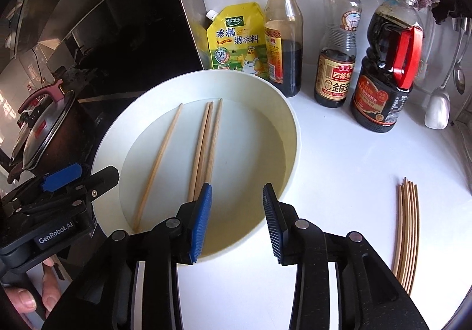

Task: Organize utensils
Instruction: 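Withdraw both open tools from the bowl back over the chopstick row, then close the right tool on one wooden chopstick while the left tool grasps another, then carry the right tool's chopstick into the white bowl and open it while the left tool does the same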

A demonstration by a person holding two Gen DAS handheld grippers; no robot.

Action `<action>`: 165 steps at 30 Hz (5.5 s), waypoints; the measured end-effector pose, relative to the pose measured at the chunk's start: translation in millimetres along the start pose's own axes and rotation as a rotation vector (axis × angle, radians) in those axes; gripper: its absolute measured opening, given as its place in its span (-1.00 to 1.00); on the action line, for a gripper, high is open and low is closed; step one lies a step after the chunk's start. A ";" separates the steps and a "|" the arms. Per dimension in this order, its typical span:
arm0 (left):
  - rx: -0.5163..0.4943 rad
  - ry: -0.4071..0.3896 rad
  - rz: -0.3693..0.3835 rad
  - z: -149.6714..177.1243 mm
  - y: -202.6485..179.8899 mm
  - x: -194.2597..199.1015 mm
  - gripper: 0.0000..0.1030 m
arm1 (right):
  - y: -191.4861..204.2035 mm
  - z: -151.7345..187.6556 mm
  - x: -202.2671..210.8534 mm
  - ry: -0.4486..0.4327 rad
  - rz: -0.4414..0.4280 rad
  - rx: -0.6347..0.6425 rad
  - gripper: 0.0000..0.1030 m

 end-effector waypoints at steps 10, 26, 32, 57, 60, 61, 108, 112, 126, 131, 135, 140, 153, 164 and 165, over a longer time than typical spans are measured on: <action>0.000 -0.028 0.041 16.1 -29.1 32.8 0.45 | -35.6 32.1 45.8 -0.017 0.063 -0.019 -0.25; -0.065 -0.004 0.066 59.3 -93.9 56.1 0.59 | -117.5 96.8 109.3 -0.038 0.162 -0.123 -0.13; -0.089 0.009 0.082 74.5 -116.7 57.8 0.74 | -147.0 112.8 118.1 -0.044 0.189 -0.165 -0.07; -0.226 0.109 0.145 141.9 -221.4 1.6 0.87 | -229.0 178.2 51.3 0.055 0.207 -0.221 0.05; -0.237 0.119 0.142 148.8 -227.3 -4.3 0.87 | -230.0 180.8 40.5 0.075 0.185 -0.221 0.05; -0.238 0.121 0.142 150.1 -228.5 -5.6 0.87 | -229.9 180.8 38.6 0.074 0.183 -0.219 0.05; -0.247 0.200 0.089 179.1 -268.9 -63.2 0.87 | -269.4 182.8 23.3 0.086 0.253 -0.123 0.05; -0.247 0.211 0.080 181.1 -270.2 -68.9 0.88 | -269.0 183.1 23.9 0.077 0.244 -0.121 0.05; -0.208 0.185 0.041 173.6 -264.9 -81.5 0.90 | -262.3 177.3 18.7 0.065 0.244 -0.079 0.04; -0.191 0.173 0.033 170.3 -260.9 -82.8 0.88 | -261.9 170.3 13.4 0.056 0.237 -0.054 0.04; -0.204 0.156 0.047 168.3 -264.5 -80.5 0.63 | -257.9 164.3 8.8 0.052 0.223 -0.030 0.04; -0.229 0.146 0.069 166.2 -272.0 -77.0 0.17 | -246.7 158.9 5.9 0.050 0.200 0.007 -0.33; -0.237 0.186 0.103 164.5 -273.0 -74.3 -0.86 | -239.5 158.1 6.5 0.082 0.170 -0.005 -0.88; -0.236 0.168 0.184 148.6 -267.7 -41.9 -0.86 | -238.1 146.2 36.9 0.042 0.144 -0.107 -0.88; -0.234 0.163 0.190 145.8 -266.2 -37.8 -0.86 | -236.9 142.2 40.8 0.033 0.144 -0.109 -0.88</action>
Point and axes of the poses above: each gripper's, at about its wrist camera, not at the fingertips, and x roughly against the way its jaws point, y to its left, z to its underside, the point moved 6 cm from there along -x, roughly the way its jaws point, and after that the axes turned 10 degrees about x, right-handed, at the moved point
